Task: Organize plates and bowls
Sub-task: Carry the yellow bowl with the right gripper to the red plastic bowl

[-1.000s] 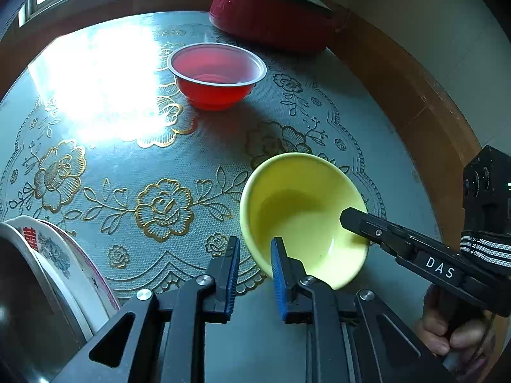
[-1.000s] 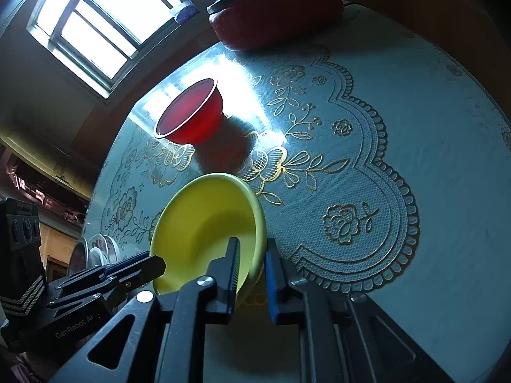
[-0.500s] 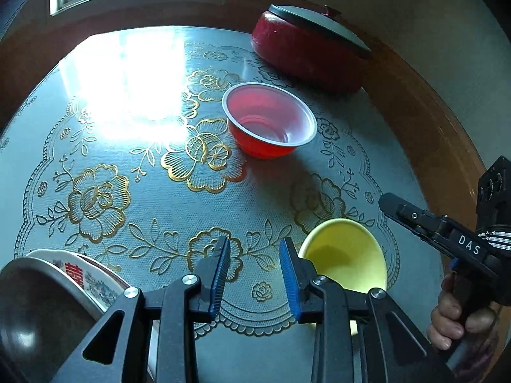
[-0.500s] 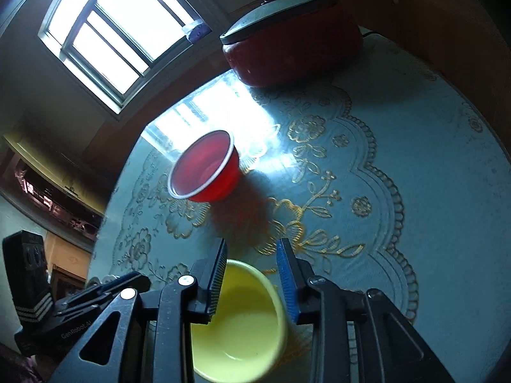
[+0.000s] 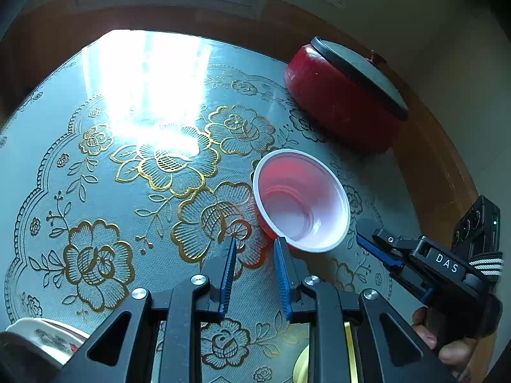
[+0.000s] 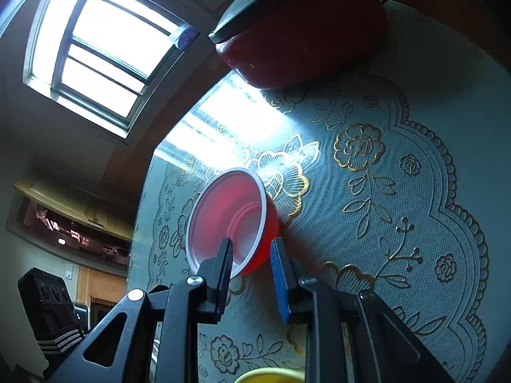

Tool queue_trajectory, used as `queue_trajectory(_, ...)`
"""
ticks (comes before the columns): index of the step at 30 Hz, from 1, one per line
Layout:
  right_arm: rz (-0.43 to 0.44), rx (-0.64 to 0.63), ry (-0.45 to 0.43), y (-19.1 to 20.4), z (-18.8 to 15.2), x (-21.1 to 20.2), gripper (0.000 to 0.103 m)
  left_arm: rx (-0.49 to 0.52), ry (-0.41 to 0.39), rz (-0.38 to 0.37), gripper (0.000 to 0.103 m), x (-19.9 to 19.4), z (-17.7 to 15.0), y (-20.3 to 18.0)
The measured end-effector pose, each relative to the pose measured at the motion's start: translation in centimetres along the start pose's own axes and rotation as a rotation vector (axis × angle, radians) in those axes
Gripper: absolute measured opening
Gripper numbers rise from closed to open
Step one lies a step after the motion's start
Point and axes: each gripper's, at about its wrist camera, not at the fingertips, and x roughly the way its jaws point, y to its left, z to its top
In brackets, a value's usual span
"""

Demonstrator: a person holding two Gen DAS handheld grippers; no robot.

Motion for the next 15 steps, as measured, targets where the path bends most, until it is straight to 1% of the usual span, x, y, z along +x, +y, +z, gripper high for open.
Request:
queue_trajectory(3, -0.007, 0.028, 0.009, -0.6, 0.6, 1.1, 0.023, -0.021, 0.004, 0.001, 0.024, 1.0, 1.1, 0.2)
queue_trajectory(8, 0.009, 0.030, 0.029, -0.6, 0.7, 2.5, 0.011, -0.037, 0.010, -0.006, 0.024, 2.8, 2.4, 0.0)
queue_trajectory(9, 0.010, 0.023, 0.031, -0.5, 0.7, 2.7, 0.008, -0.029, 0.013, -0.006, 0.022, 3.2, 2.6, -0.1)
queue_trajectory(10, 0.007, 0.014, 0.030, -0.3, 0.5, 2.8, 0.008, -0.021, 0.015, 0.003, 0.011, 3.4, 2.6, -0.2)
queue_trajectory(11, 0.009, 0.007, 0.033, -0.1, 0.4, 2.8, 0.008, -0.013, 0.016, 0.002, 0.008, 3.5, 2.5, -0.3)
queue_trajectory(15, 0.024, -0.022, 0.016, 0.6, -0.1, 1.7, 0.008, 0.037, -0.018, -0.016, 0.008, 2.0, 1.9, -0.7)
